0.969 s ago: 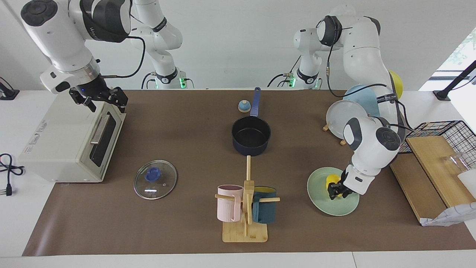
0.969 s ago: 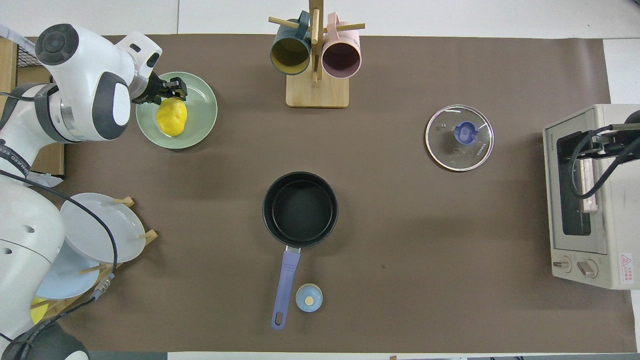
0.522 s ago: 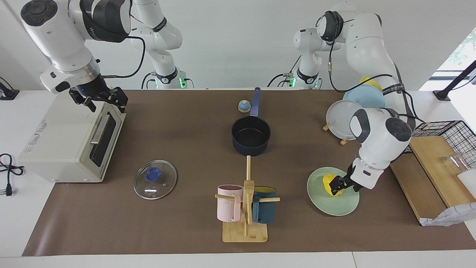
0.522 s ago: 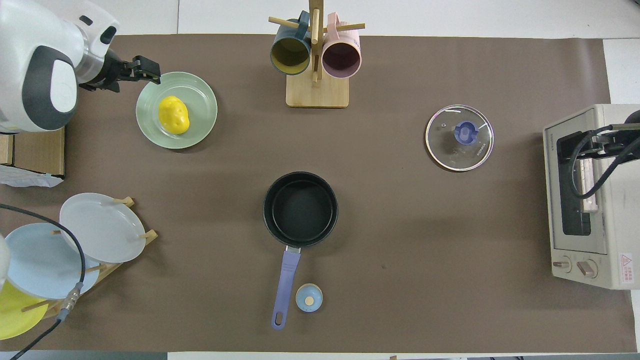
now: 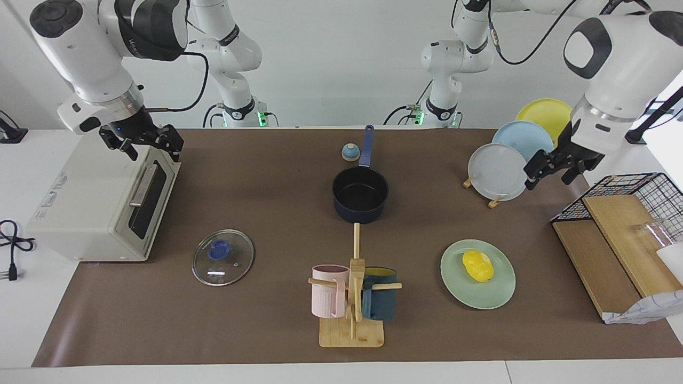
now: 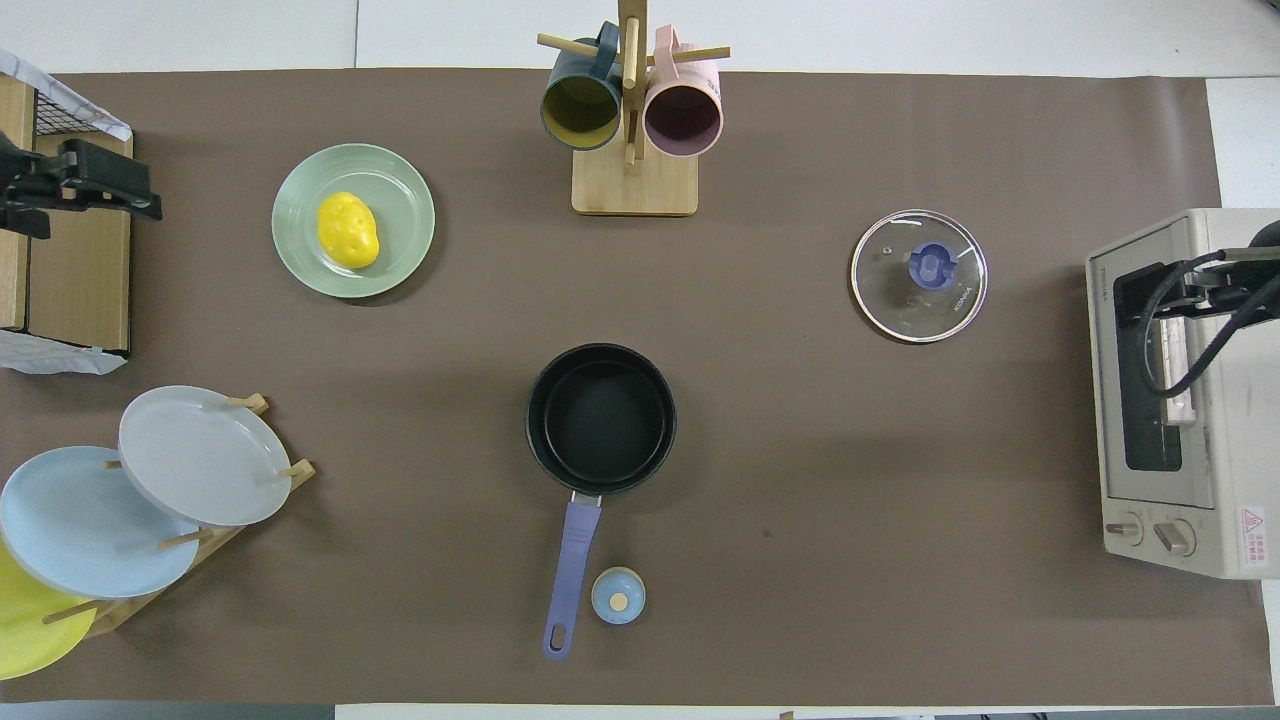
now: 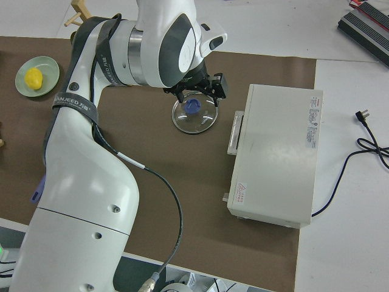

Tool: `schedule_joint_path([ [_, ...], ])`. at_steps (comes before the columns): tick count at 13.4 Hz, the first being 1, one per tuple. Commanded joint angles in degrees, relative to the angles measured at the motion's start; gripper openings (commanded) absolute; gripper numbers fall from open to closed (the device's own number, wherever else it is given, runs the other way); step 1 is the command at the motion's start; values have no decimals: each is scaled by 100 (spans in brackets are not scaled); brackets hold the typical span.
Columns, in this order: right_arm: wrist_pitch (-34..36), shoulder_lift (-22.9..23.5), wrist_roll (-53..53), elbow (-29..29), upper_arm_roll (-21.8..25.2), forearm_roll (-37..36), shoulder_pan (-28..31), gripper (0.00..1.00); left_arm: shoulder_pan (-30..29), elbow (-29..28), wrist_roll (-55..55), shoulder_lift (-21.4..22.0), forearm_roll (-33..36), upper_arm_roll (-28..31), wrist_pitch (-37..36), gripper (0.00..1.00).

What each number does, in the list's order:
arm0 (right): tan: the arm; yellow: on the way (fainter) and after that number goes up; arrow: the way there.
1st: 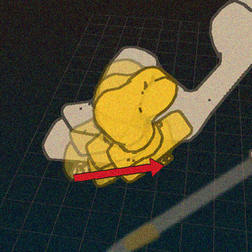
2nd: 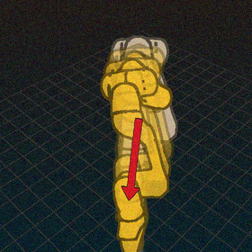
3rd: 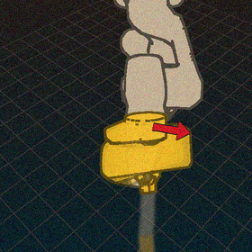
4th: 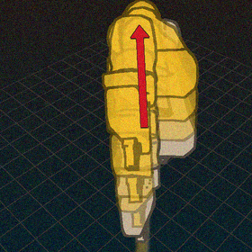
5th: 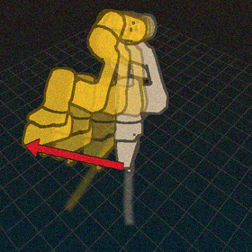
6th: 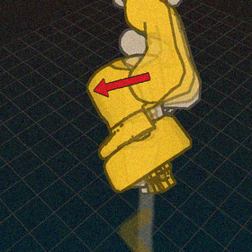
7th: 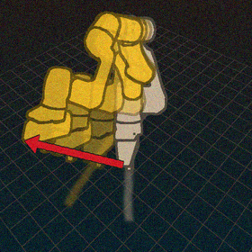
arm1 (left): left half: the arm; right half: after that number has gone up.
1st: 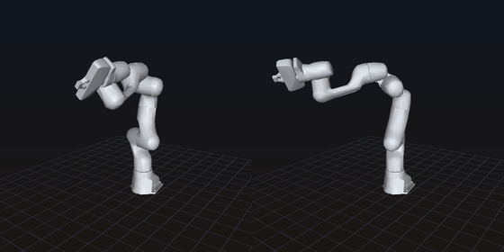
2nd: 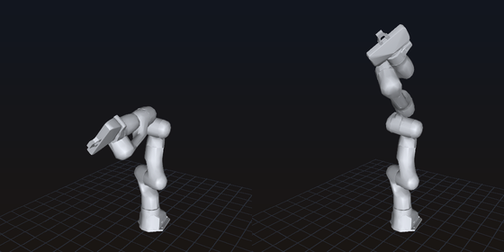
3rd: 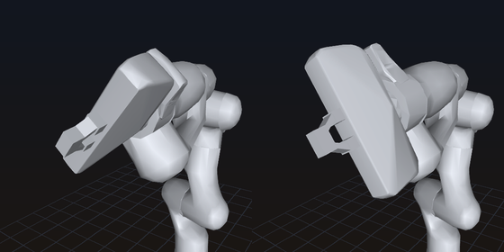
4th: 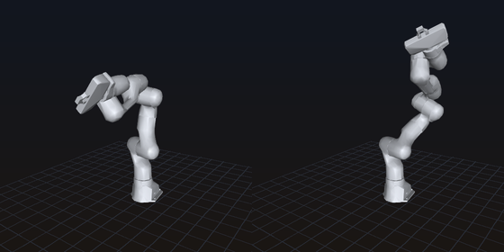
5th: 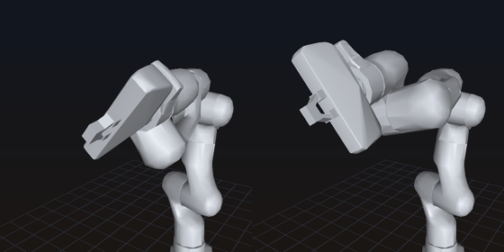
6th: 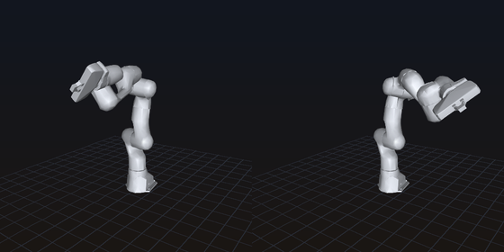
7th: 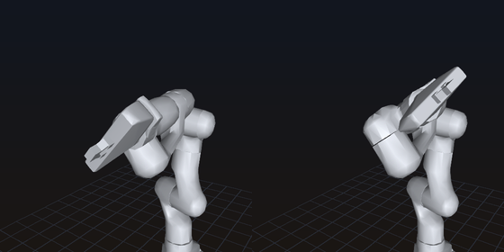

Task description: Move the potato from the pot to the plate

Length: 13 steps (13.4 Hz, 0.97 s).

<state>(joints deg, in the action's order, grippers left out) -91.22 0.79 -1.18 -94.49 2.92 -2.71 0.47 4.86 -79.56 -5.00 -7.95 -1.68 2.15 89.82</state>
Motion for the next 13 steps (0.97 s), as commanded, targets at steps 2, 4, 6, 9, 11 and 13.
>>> schedule_joint_path([
  [2, 87, -61, -49, -17, -55, 16, 76, 100, -11, -812, 254, 784, 98, -4, -553, 100],
  [4, 86, -61, -49, -17, -63, 16, 76, 100, 68, -1445, 166, 1110, 106, -13, -423, 100],
  [6, 95, -61, -49, -17, -55, 16, 76, 100, 200, -1781, 113, 1242, 106, -13, -64, 100],
  [9, 95, -61, -49, -17, -55, 16, 76, 100, 191, -2160, 200, 1375, 106, -39, 569, 100],
  [11, 87, -61, -49, -17, -55, 16, 76, 100, 191, -2125, 218, 1366, 106, -39, 642, 100],
  [13, 86, -61, -49, -17, -63, 16, 76, 100, 147, -1794, 210, 1331, 106, -57, 293, 100],
])
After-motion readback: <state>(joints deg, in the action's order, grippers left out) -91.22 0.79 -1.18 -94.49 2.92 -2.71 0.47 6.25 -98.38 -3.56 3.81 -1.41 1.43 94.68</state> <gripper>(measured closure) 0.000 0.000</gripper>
